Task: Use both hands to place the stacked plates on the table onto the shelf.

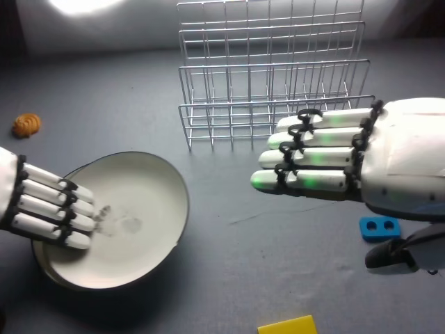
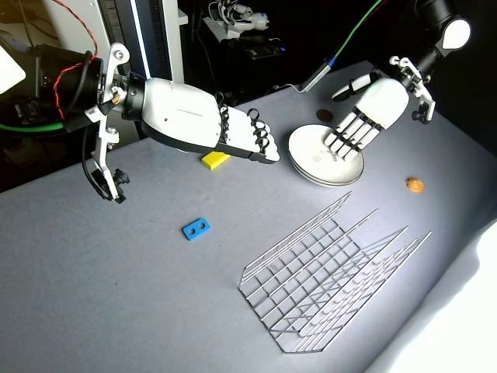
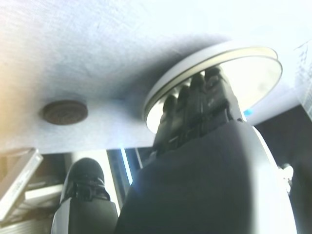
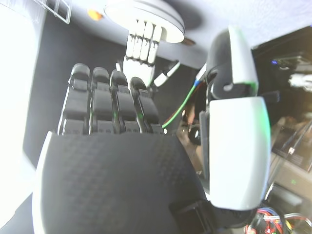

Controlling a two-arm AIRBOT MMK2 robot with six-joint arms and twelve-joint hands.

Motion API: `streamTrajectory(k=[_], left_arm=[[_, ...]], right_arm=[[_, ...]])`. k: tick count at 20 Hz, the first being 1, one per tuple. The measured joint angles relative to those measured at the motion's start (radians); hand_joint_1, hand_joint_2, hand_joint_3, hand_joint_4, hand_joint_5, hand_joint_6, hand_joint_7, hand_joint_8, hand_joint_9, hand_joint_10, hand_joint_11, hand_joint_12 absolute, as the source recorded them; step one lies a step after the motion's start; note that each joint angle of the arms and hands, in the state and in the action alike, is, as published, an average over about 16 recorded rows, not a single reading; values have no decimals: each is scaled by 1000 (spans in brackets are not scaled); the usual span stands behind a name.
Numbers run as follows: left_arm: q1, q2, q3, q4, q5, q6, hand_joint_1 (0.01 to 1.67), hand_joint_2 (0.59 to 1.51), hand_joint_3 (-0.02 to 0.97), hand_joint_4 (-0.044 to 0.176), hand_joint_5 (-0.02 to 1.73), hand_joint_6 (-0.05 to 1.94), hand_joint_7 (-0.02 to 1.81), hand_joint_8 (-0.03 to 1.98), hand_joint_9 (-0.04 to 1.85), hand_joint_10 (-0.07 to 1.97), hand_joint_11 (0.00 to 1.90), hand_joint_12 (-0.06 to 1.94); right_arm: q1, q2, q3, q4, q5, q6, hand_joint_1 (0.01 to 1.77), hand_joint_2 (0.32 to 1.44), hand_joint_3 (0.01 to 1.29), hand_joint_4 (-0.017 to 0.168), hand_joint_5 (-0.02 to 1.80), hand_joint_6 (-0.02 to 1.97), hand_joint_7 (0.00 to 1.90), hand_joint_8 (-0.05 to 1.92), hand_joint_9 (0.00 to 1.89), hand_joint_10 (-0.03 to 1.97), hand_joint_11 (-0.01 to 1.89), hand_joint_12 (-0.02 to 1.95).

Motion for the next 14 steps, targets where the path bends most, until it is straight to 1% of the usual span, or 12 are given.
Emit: streamTrajectory(k=[6, 10, 14], left_arm=[[-27, -10, -51, 0, 30, -3, 19, 1111, 22, -1, 20, 2, -9, -17, 10, -6, 14, -3], [-46, -14, -85, 1, 51, -5, 18, 1113, 22, -1, 20, 5, -10, -19, 15, -1, 14, 3], [-65, -15, -109, 5, 67, -6, 18, 1114, 22, 0, 19, 9, -11, -20, 20, 3, 14, 6]], right_arm=[[22, -114, 63, 2, -34, -54, 963, 980, 25, 1, 20, 22, 20, 12, 20, 8, 22, 6], [46, -215, 131, 4, -53, -83, 988, 974, 24, 0, 19, 21, 20, 12, 20, 7, 24, 7], [72, -320, 206, 5, -65, -100, 1010, 976, 24, 0, 19, 21, 19, 12, 20, 8, 26, 7]])
